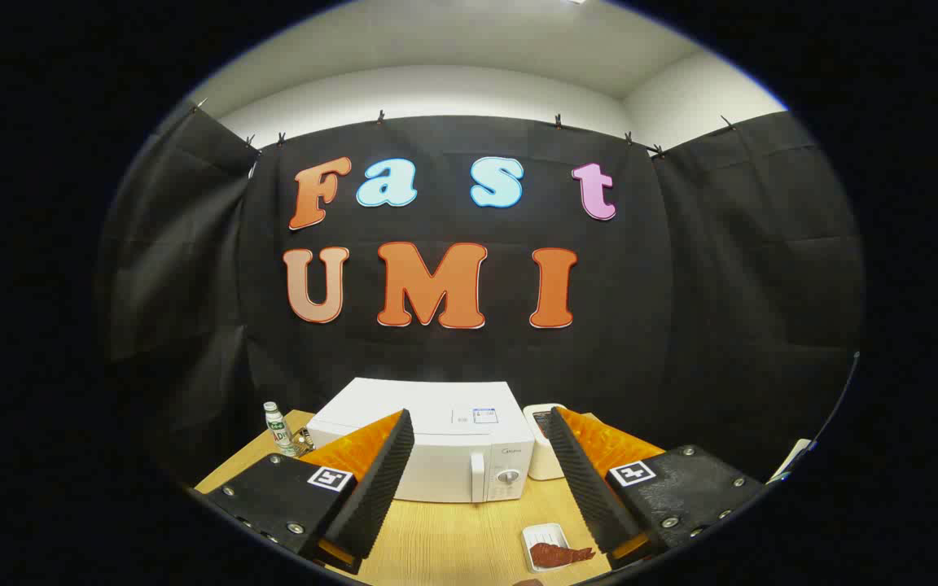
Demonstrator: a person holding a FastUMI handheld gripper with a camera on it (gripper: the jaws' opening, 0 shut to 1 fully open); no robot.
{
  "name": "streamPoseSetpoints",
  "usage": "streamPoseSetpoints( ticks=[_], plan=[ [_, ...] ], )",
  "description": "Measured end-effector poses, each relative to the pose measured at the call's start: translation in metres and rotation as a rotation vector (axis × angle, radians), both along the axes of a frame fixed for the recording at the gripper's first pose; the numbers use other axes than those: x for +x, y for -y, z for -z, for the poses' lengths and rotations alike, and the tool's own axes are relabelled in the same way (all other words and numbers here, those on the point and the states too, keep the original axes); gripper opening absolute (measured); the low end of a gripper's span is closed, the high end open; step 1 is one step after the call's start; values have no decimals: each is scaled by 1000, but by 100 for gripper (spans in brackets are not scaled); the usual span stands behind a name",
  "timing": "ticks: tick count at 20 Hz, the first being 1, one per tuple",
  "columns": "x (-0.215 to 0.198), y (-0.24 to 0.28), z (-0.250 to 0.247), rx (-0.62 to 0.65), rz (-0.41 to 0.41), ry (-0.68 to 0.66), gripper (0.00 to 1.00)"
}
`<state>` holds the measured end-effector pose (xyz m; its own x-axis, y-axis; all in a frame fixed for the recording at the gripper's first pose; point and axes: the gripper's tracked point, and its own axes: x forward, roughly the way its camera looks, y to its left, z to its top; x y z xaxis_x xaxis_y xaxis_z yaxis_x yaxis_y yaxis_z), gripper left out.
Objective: Open the microwave, put the food inside, and close the microwave door.
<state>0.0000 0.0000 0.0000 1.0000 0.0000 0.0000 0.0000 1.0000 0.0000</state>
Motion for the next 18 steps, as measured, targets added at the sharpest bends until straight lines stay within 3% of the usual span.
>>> streamPoseSetpoints(
  ticks=[18],
  plan=[
    [14, 5, 20, 42, 15, -3, 98]
  ],
)
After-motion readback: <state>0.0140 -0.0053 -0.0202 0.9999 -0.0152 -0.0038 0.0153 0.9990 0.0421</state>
